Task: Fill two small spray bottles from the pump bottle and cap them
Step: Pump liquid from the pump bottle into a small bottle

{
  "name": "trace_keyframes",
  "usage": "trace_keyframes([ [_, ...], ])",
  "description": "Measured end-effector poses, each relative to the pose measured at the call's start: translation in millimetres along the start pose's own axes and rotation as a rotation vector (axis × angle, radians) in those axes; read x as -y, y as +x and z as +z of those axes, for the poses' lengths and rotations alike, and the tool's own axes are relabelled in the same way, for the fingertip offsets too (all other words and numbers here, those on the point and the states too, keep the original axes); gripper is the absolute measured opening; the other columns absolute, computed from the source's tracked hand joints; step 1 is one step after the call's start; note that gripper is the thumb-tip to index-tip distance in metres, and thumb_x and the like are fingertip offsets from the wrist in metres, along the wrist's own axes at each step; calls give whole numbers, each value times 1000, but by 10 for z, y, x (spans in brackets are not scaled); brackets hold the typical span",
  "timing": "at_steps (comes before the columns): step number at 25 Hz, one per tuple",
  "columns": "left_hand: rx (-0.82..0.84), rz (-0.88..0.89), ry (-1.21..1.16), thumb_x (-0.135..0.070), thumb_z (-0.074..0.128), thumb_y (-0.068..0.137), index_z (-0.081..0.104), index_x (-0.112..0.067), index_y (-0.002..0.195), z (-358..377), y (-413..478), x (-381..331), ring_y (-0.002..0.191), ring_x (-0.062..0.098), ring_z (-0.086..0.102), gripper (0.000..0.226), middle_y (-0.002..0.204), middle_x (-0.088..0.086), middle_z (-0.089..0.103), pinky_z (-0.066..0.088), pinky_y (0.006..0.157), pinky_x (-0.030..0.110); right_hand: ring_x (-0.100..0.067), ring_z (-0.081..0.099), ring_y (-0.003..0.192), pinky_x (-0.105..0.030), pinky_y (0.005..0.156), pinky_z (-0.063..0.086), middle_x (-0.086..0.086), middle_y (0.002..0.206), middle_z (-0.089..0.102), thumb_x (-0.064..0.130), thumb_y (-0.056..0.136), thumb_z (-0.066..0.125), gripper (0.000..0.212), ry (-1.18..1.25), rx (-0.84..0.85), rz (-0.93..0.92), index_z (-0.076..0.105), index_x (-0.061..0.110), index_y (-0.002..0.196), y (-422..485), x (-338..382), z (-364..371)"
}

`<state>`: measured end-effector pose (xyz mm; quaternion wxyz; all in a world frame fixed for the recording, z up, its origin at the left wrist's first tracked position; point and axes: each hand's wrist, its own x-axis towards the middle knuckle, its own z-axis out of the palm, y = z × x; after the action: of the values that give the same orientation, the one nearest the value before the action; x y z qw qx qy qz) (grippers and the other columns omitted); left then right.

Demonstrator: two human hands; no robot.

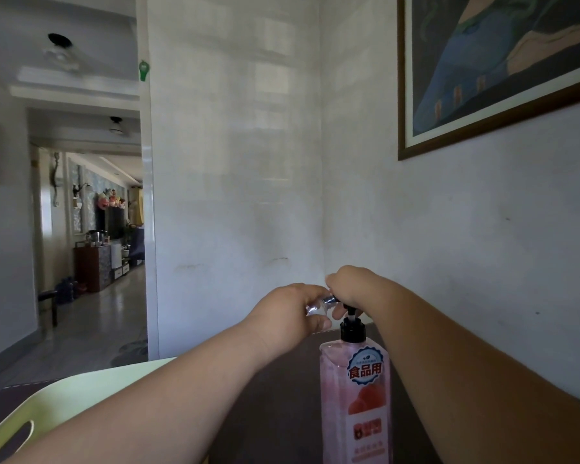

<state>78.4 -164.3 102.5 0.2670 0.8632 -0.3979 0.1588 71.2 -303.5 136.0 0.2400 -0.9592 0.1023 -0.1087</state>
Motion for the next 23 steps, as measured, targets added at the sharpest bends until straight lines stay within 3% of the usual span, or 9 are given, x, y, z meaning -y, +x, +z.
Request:
trace_keyframes([
  [3,18,0,22,-26,64,84,57,-32,121,54,-9,26,100,17,56,39,117,-1,61,38,79,17,-22,59,87,-25,64,39,-8,89,63,10,96,49,20,-93,2,12,59,-1,111,24,-50,87],
  [6,21,-4,30,-26,64,83,58,-32,120,94,-25,43,98,16,57,38,116,-1,62,40,81,18,-20,46,86,-25,69,37,-8,86,56,10,95,53,30,-122,1,23,56,-1,123,38,-89,140],
  [10,8,-8,36,-26,63,84,56,-32,123,97,-25,47,103,19,56,40,117,-1,61,41,84,21,-20,45,86,-26,69,37,-2,68,39,10,95,53,31,-200,-5,13,55,-1,124,14,-33,120],
  [11,3,-11,33,-26,63,84,56,-32,123,99,-33,44,104,20,56,41,118,-1,61,41,84,21,-20,46,86,-26,69,37,-4,71,45,9,95,52,31,-241,17,13,55,-1,125,2,-14,106],
  [13,4,-14,33,-26,63,84,56,-31,123,82,-42,31,105,20,56,40,119,0,60,41,85,22,-22,54,89,-26,64,37,-14,98,65,7,97,48,28,-216,41,39,56,-2,122,-12,21,83],
  [15,1,-13,24,-26,64,84,57,-30,121,35,-29,14,103,21,56,38,117,1,60,43,87,25,-26,59,87,-27,62,39,-19,115,68,12,99,39,29,-39,65,78,59,-5,112,30,19,32],
  [18,-1,-2,14,-27,65,83,58,-30,119,-26,7,-10,99,21,56,36,114,1,60,45,87,28,-29,57,77,-28,66,44,-19,107,72,22,98,33,42,95,37,81,61,-5,112,44,19,-20],
  [21,5,-5,19,-27,65,83,57,-31,120,-1,21,-2,99,20,56,38,114,1,60,43,85,26,-26,57,77,-28,71,44,-18,108,73,16,98,36,35,40,52,79,61,-3,111,54,15,5],
  [23,-1,-21,-7,-27,65,83,57,-31,120,29,18,22,99,20,56,39,115,0,61,41,83,24,-22,57,73,-26,63,41,-16,108,73,13,98,38,26,6,80,68,60,1,99,86,-7,32],
])
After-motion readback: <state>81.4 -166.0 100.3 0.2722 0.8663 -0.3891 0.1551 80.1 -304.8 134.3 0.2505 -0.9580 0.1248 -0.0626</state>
